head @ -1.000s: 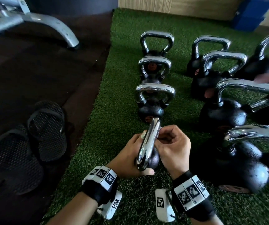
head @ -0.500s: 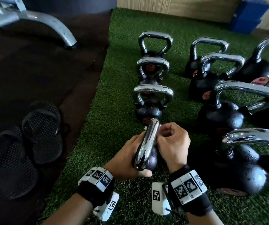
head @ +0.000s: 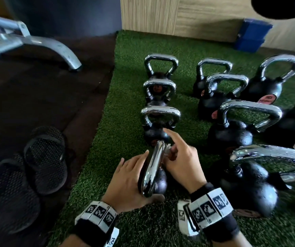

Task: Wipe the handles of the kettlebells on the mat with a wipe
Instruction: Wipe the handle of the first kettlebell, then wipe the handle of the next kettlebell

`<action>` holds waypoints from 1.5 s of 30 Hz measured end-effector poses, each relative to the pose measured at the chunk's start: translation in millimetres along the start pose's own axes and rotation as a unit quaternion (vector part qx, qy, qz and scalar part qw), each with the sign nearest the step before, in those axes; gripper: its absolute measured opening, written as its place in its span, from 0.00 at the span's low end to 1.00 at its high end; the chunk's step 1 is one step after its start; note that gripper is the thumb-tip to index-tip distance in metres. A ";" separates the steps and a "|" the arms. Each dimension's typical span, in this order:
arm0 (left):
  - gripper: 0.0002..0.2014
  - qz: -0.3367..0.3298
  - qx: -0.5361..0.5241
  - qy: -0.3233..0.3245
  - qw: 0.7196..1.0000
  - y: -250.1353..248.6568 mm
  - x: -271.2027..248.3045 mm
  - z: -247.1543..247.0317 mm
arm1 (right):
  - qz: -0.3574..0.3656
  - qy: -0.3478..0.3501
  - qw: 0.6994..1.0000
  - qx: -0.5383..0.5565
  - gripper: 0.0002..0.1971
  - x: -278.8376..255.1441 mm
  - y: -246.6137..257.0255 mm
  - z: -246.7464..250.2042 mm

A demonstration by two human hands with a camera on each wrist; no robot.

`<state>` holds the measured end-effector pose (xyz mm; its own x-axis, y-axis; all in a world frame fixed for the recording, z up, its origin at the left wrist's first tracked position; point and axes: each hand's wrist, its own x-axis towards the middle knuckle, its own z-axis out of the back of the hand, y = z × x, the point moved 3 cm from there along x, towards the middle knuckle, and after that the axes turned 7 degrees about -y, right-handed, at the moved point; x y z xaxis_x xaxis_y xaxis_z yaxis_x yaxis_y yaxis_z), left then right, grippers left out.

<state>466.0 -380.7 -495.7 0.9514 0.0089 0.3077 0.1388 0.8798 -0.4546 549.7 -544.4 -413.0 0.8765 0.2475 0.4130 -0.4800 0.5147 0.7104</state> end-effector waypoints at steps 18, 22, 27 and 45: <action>0.12 0.049 -0.103 0.079 0.990 32.6 39.1 54.0 | 0.011 0.035 0.982 -0.184 0.26 -44.1 15.2 40.3; 0.12 0.072 -0.171 0.154 0.970 41.0 41.7 45.5 | -0.017 0.070 0.980 -0.185 0.25 -44.0 22.2 44.2; 0.38 0.101 -0.175 0.279 0.939 72.4 63.4 45.3 | -0.035 0.112 0.985 -0.127 0.19 -0.6 38.2 75.4; 0.47 0.296 -0.177 0.275 0.897 116.2 179.5 133.5 | -0.035 0.188 0.981 -0.045 0.12 185.6 55.3 76.5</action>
<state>616.3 -213.5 -381.6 0.8656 0.1024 -0.4901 -0.4492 0.5910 -0.6700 683.0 -532.8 -253.5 0.8669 0.4850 0.1147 -0.4285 0.6078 0.6685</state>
